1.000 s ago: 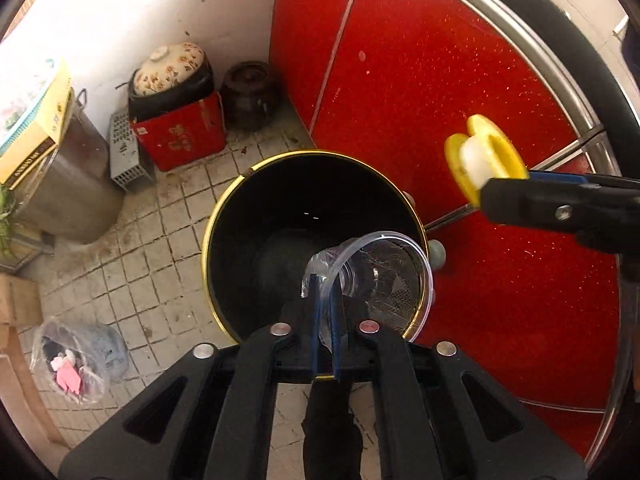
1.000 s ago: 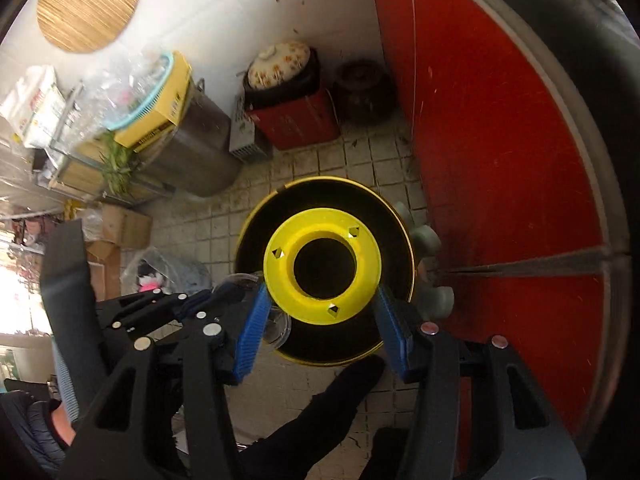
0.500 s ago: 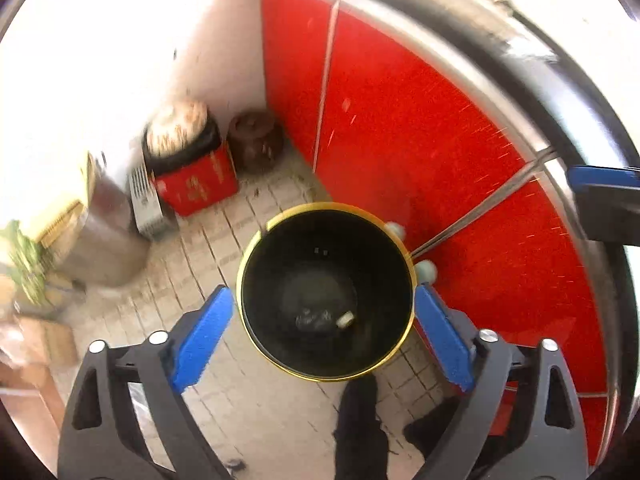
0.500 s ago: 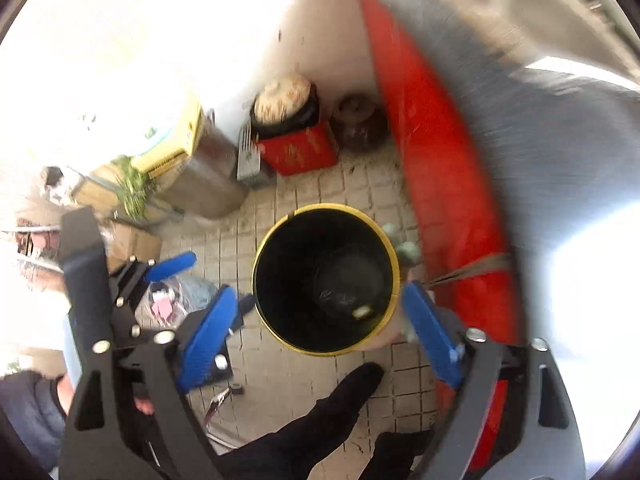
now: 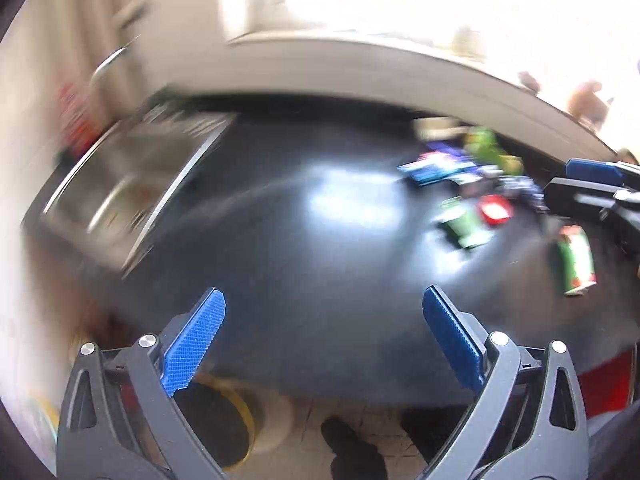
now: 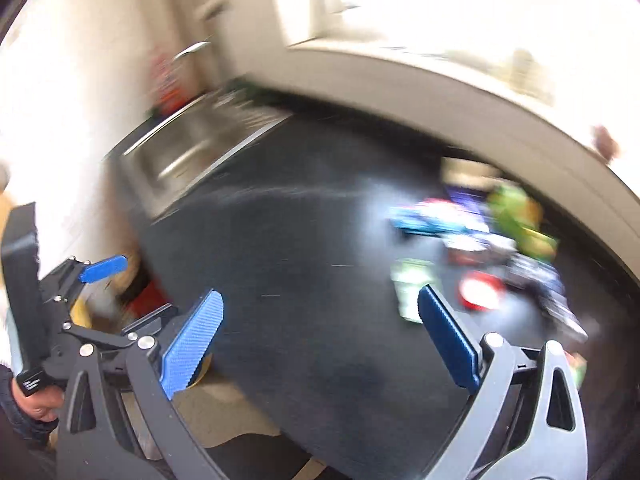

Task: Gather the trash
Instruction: 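Move both open tools back over the counter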

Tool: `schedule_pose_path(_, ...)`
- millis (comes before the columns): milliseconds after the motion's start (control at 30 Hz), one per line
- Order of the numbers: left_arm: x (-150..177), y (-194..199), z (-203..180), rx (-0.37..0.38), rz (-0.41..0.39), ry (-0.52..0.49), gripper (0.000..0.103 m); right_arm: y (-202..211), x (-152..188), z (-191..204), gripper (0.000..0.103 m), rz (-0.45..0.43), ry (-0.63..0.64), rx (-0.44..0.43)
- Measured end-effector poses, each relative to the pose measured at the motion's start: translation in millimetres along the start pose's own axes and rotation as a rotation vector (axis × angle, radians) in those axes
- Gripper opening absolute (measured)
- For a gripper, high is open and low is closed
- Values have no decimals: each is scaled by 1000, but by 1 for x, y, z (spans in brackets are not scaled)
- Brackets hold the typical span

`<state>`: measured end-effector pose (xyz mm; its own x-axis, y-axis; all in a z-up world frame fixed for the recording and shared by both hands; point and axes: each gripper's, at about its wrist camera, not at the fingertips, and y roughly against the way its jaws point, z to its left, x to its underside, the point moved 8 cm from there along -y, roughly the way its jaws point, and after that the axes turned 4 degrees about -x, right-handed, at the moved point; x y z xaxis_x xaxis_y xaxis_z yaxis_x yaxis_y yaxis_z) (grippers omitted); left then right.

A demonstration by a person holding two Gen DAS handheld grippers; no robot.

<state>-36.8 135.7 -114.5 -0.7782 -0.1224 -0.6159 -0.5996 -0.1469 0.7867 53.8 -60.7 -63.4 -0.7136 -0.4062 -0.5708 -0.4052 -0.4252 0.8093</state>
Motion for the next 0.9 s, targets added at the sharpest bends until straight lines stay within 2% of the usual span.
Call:
schedule_pose_path(133,-25,0,-89,109,2,-115,96,45,17,-78,95,-43,-114,95)
schedule_pose_path(300,-27,-4,-151,134,15,-229,96,67,41,-119,95,-55,-153,132)
schedule_pose_path(433,-28,-16,-159,115,52,-237,96,63,44,-135,95,-51,-151,108)
schedule_pose_path(600,-29,-38,-159,92,102,-180,96,41,33,-142,95,-41,-117,54)
schedule_pose_path(767,-32,-86,-157,58,190,-94,96,-4,29,-155,94,-7,-40,19)
schedule_pose_path(900,-33,-130,-148,52,271,38,96,-47,39,-167,94,48,10,0)
